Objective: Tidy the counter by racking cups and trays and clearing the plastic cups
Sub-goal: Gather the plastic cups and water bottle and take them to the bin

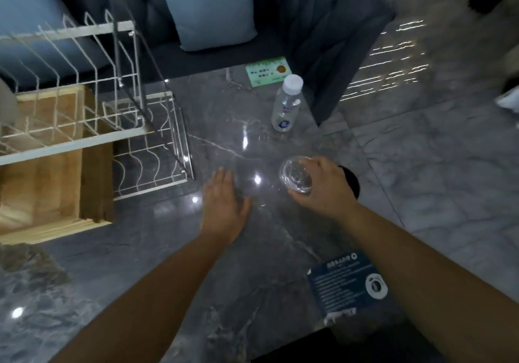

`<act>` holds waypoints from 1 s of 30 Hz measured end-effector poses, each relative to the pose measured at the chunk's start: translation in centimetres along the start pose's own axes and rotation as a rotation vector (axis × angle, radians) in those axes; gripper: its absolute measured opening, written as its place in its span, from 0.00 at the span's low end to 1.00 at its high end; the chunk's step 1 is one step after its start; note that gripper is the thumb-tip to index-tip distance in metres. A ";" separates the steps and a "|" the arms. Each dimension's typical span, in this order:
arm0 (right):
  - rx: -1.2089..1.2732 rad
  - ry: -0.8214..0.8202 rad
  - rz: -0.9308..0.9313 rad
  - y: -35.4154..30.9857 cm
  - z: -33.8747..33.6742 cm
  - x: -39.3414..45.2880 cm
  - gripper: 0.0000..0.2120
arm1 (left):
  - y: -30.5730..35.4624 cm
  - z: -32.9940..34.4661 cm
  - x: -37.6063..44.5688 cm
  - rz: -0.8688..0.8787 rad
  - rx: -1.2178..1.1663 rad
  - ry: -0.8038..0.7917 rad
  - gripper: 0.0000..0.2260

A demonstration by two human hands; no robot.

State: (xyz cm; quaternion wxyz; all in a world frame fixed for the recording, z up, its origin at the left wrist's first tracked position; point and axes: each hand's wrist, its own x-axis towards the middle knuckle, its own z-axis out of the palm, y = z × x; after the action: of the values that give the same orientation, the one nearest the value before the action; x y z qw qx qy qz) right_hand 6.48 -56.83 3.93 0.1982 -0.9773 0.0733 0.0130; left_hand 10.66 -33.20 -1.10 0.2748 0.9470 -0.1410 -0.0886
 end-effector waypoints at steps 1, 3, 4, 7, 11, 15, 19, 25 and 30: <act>-0.009 -0.003 0.014 0.8 -0.5 -0.1 0.34 | 1.6 -0.2 1.7 0.017 -0.076 -0.008 0.36; -0.007 0.013 0.023 2.3 -1.3 0.1 0.34 | 4.7 -0.4 5.7 0.011 -0.195 -0.036 0.39; -0.002 0.027 0.016 3.1 -1.6 0.3 0.34 | 5.9 -0.2 7.6 -0.002 -0.241 -0.038 0.40; 0.022 0.059 -0.017 5.5 -2.1 1.0 0.34 | 8.4 0.5 12.1 -0.054 -0.397 -0.020 0.45; 0.068 0.085 -0.065 8.7 -2.7 2.2 0.33 | 10.5 1.6 16.2 -0.120 -0.500 0.059 0.50; 0.047 0.107 -0.099 12.0 -3.7 3.4 0.33 | 11.9 3.5 18.5 -0.135 -0.564 0.057 0.45; 0.012 0.073 -0.126 15.5 -4.9 4.2 0.33 | 13.3 5.3 18.8 -0.248 -0.493 0.190 0.29; 0.011 0.040 -0.137 21.0 -7.4 4.4 0.34 | 18.1 6.9 14.6 -0.205 -0.665 0.210 0.18; 0.046 0.053 -0.038 26.3 -8.9 3.5 0.34 | 24.2 10.2 10.6 -0.134 -0.722 0.136 0.16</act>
State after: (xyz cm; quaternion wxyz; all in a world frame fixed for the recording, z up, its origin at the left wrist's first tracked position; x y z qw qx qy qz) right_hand 5.98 -84.69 1.86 0.2189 -0.9737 0.0602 -0.0186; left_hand 12.84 -61.16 2.59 0.5935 0.7998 -0.0198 -0.0875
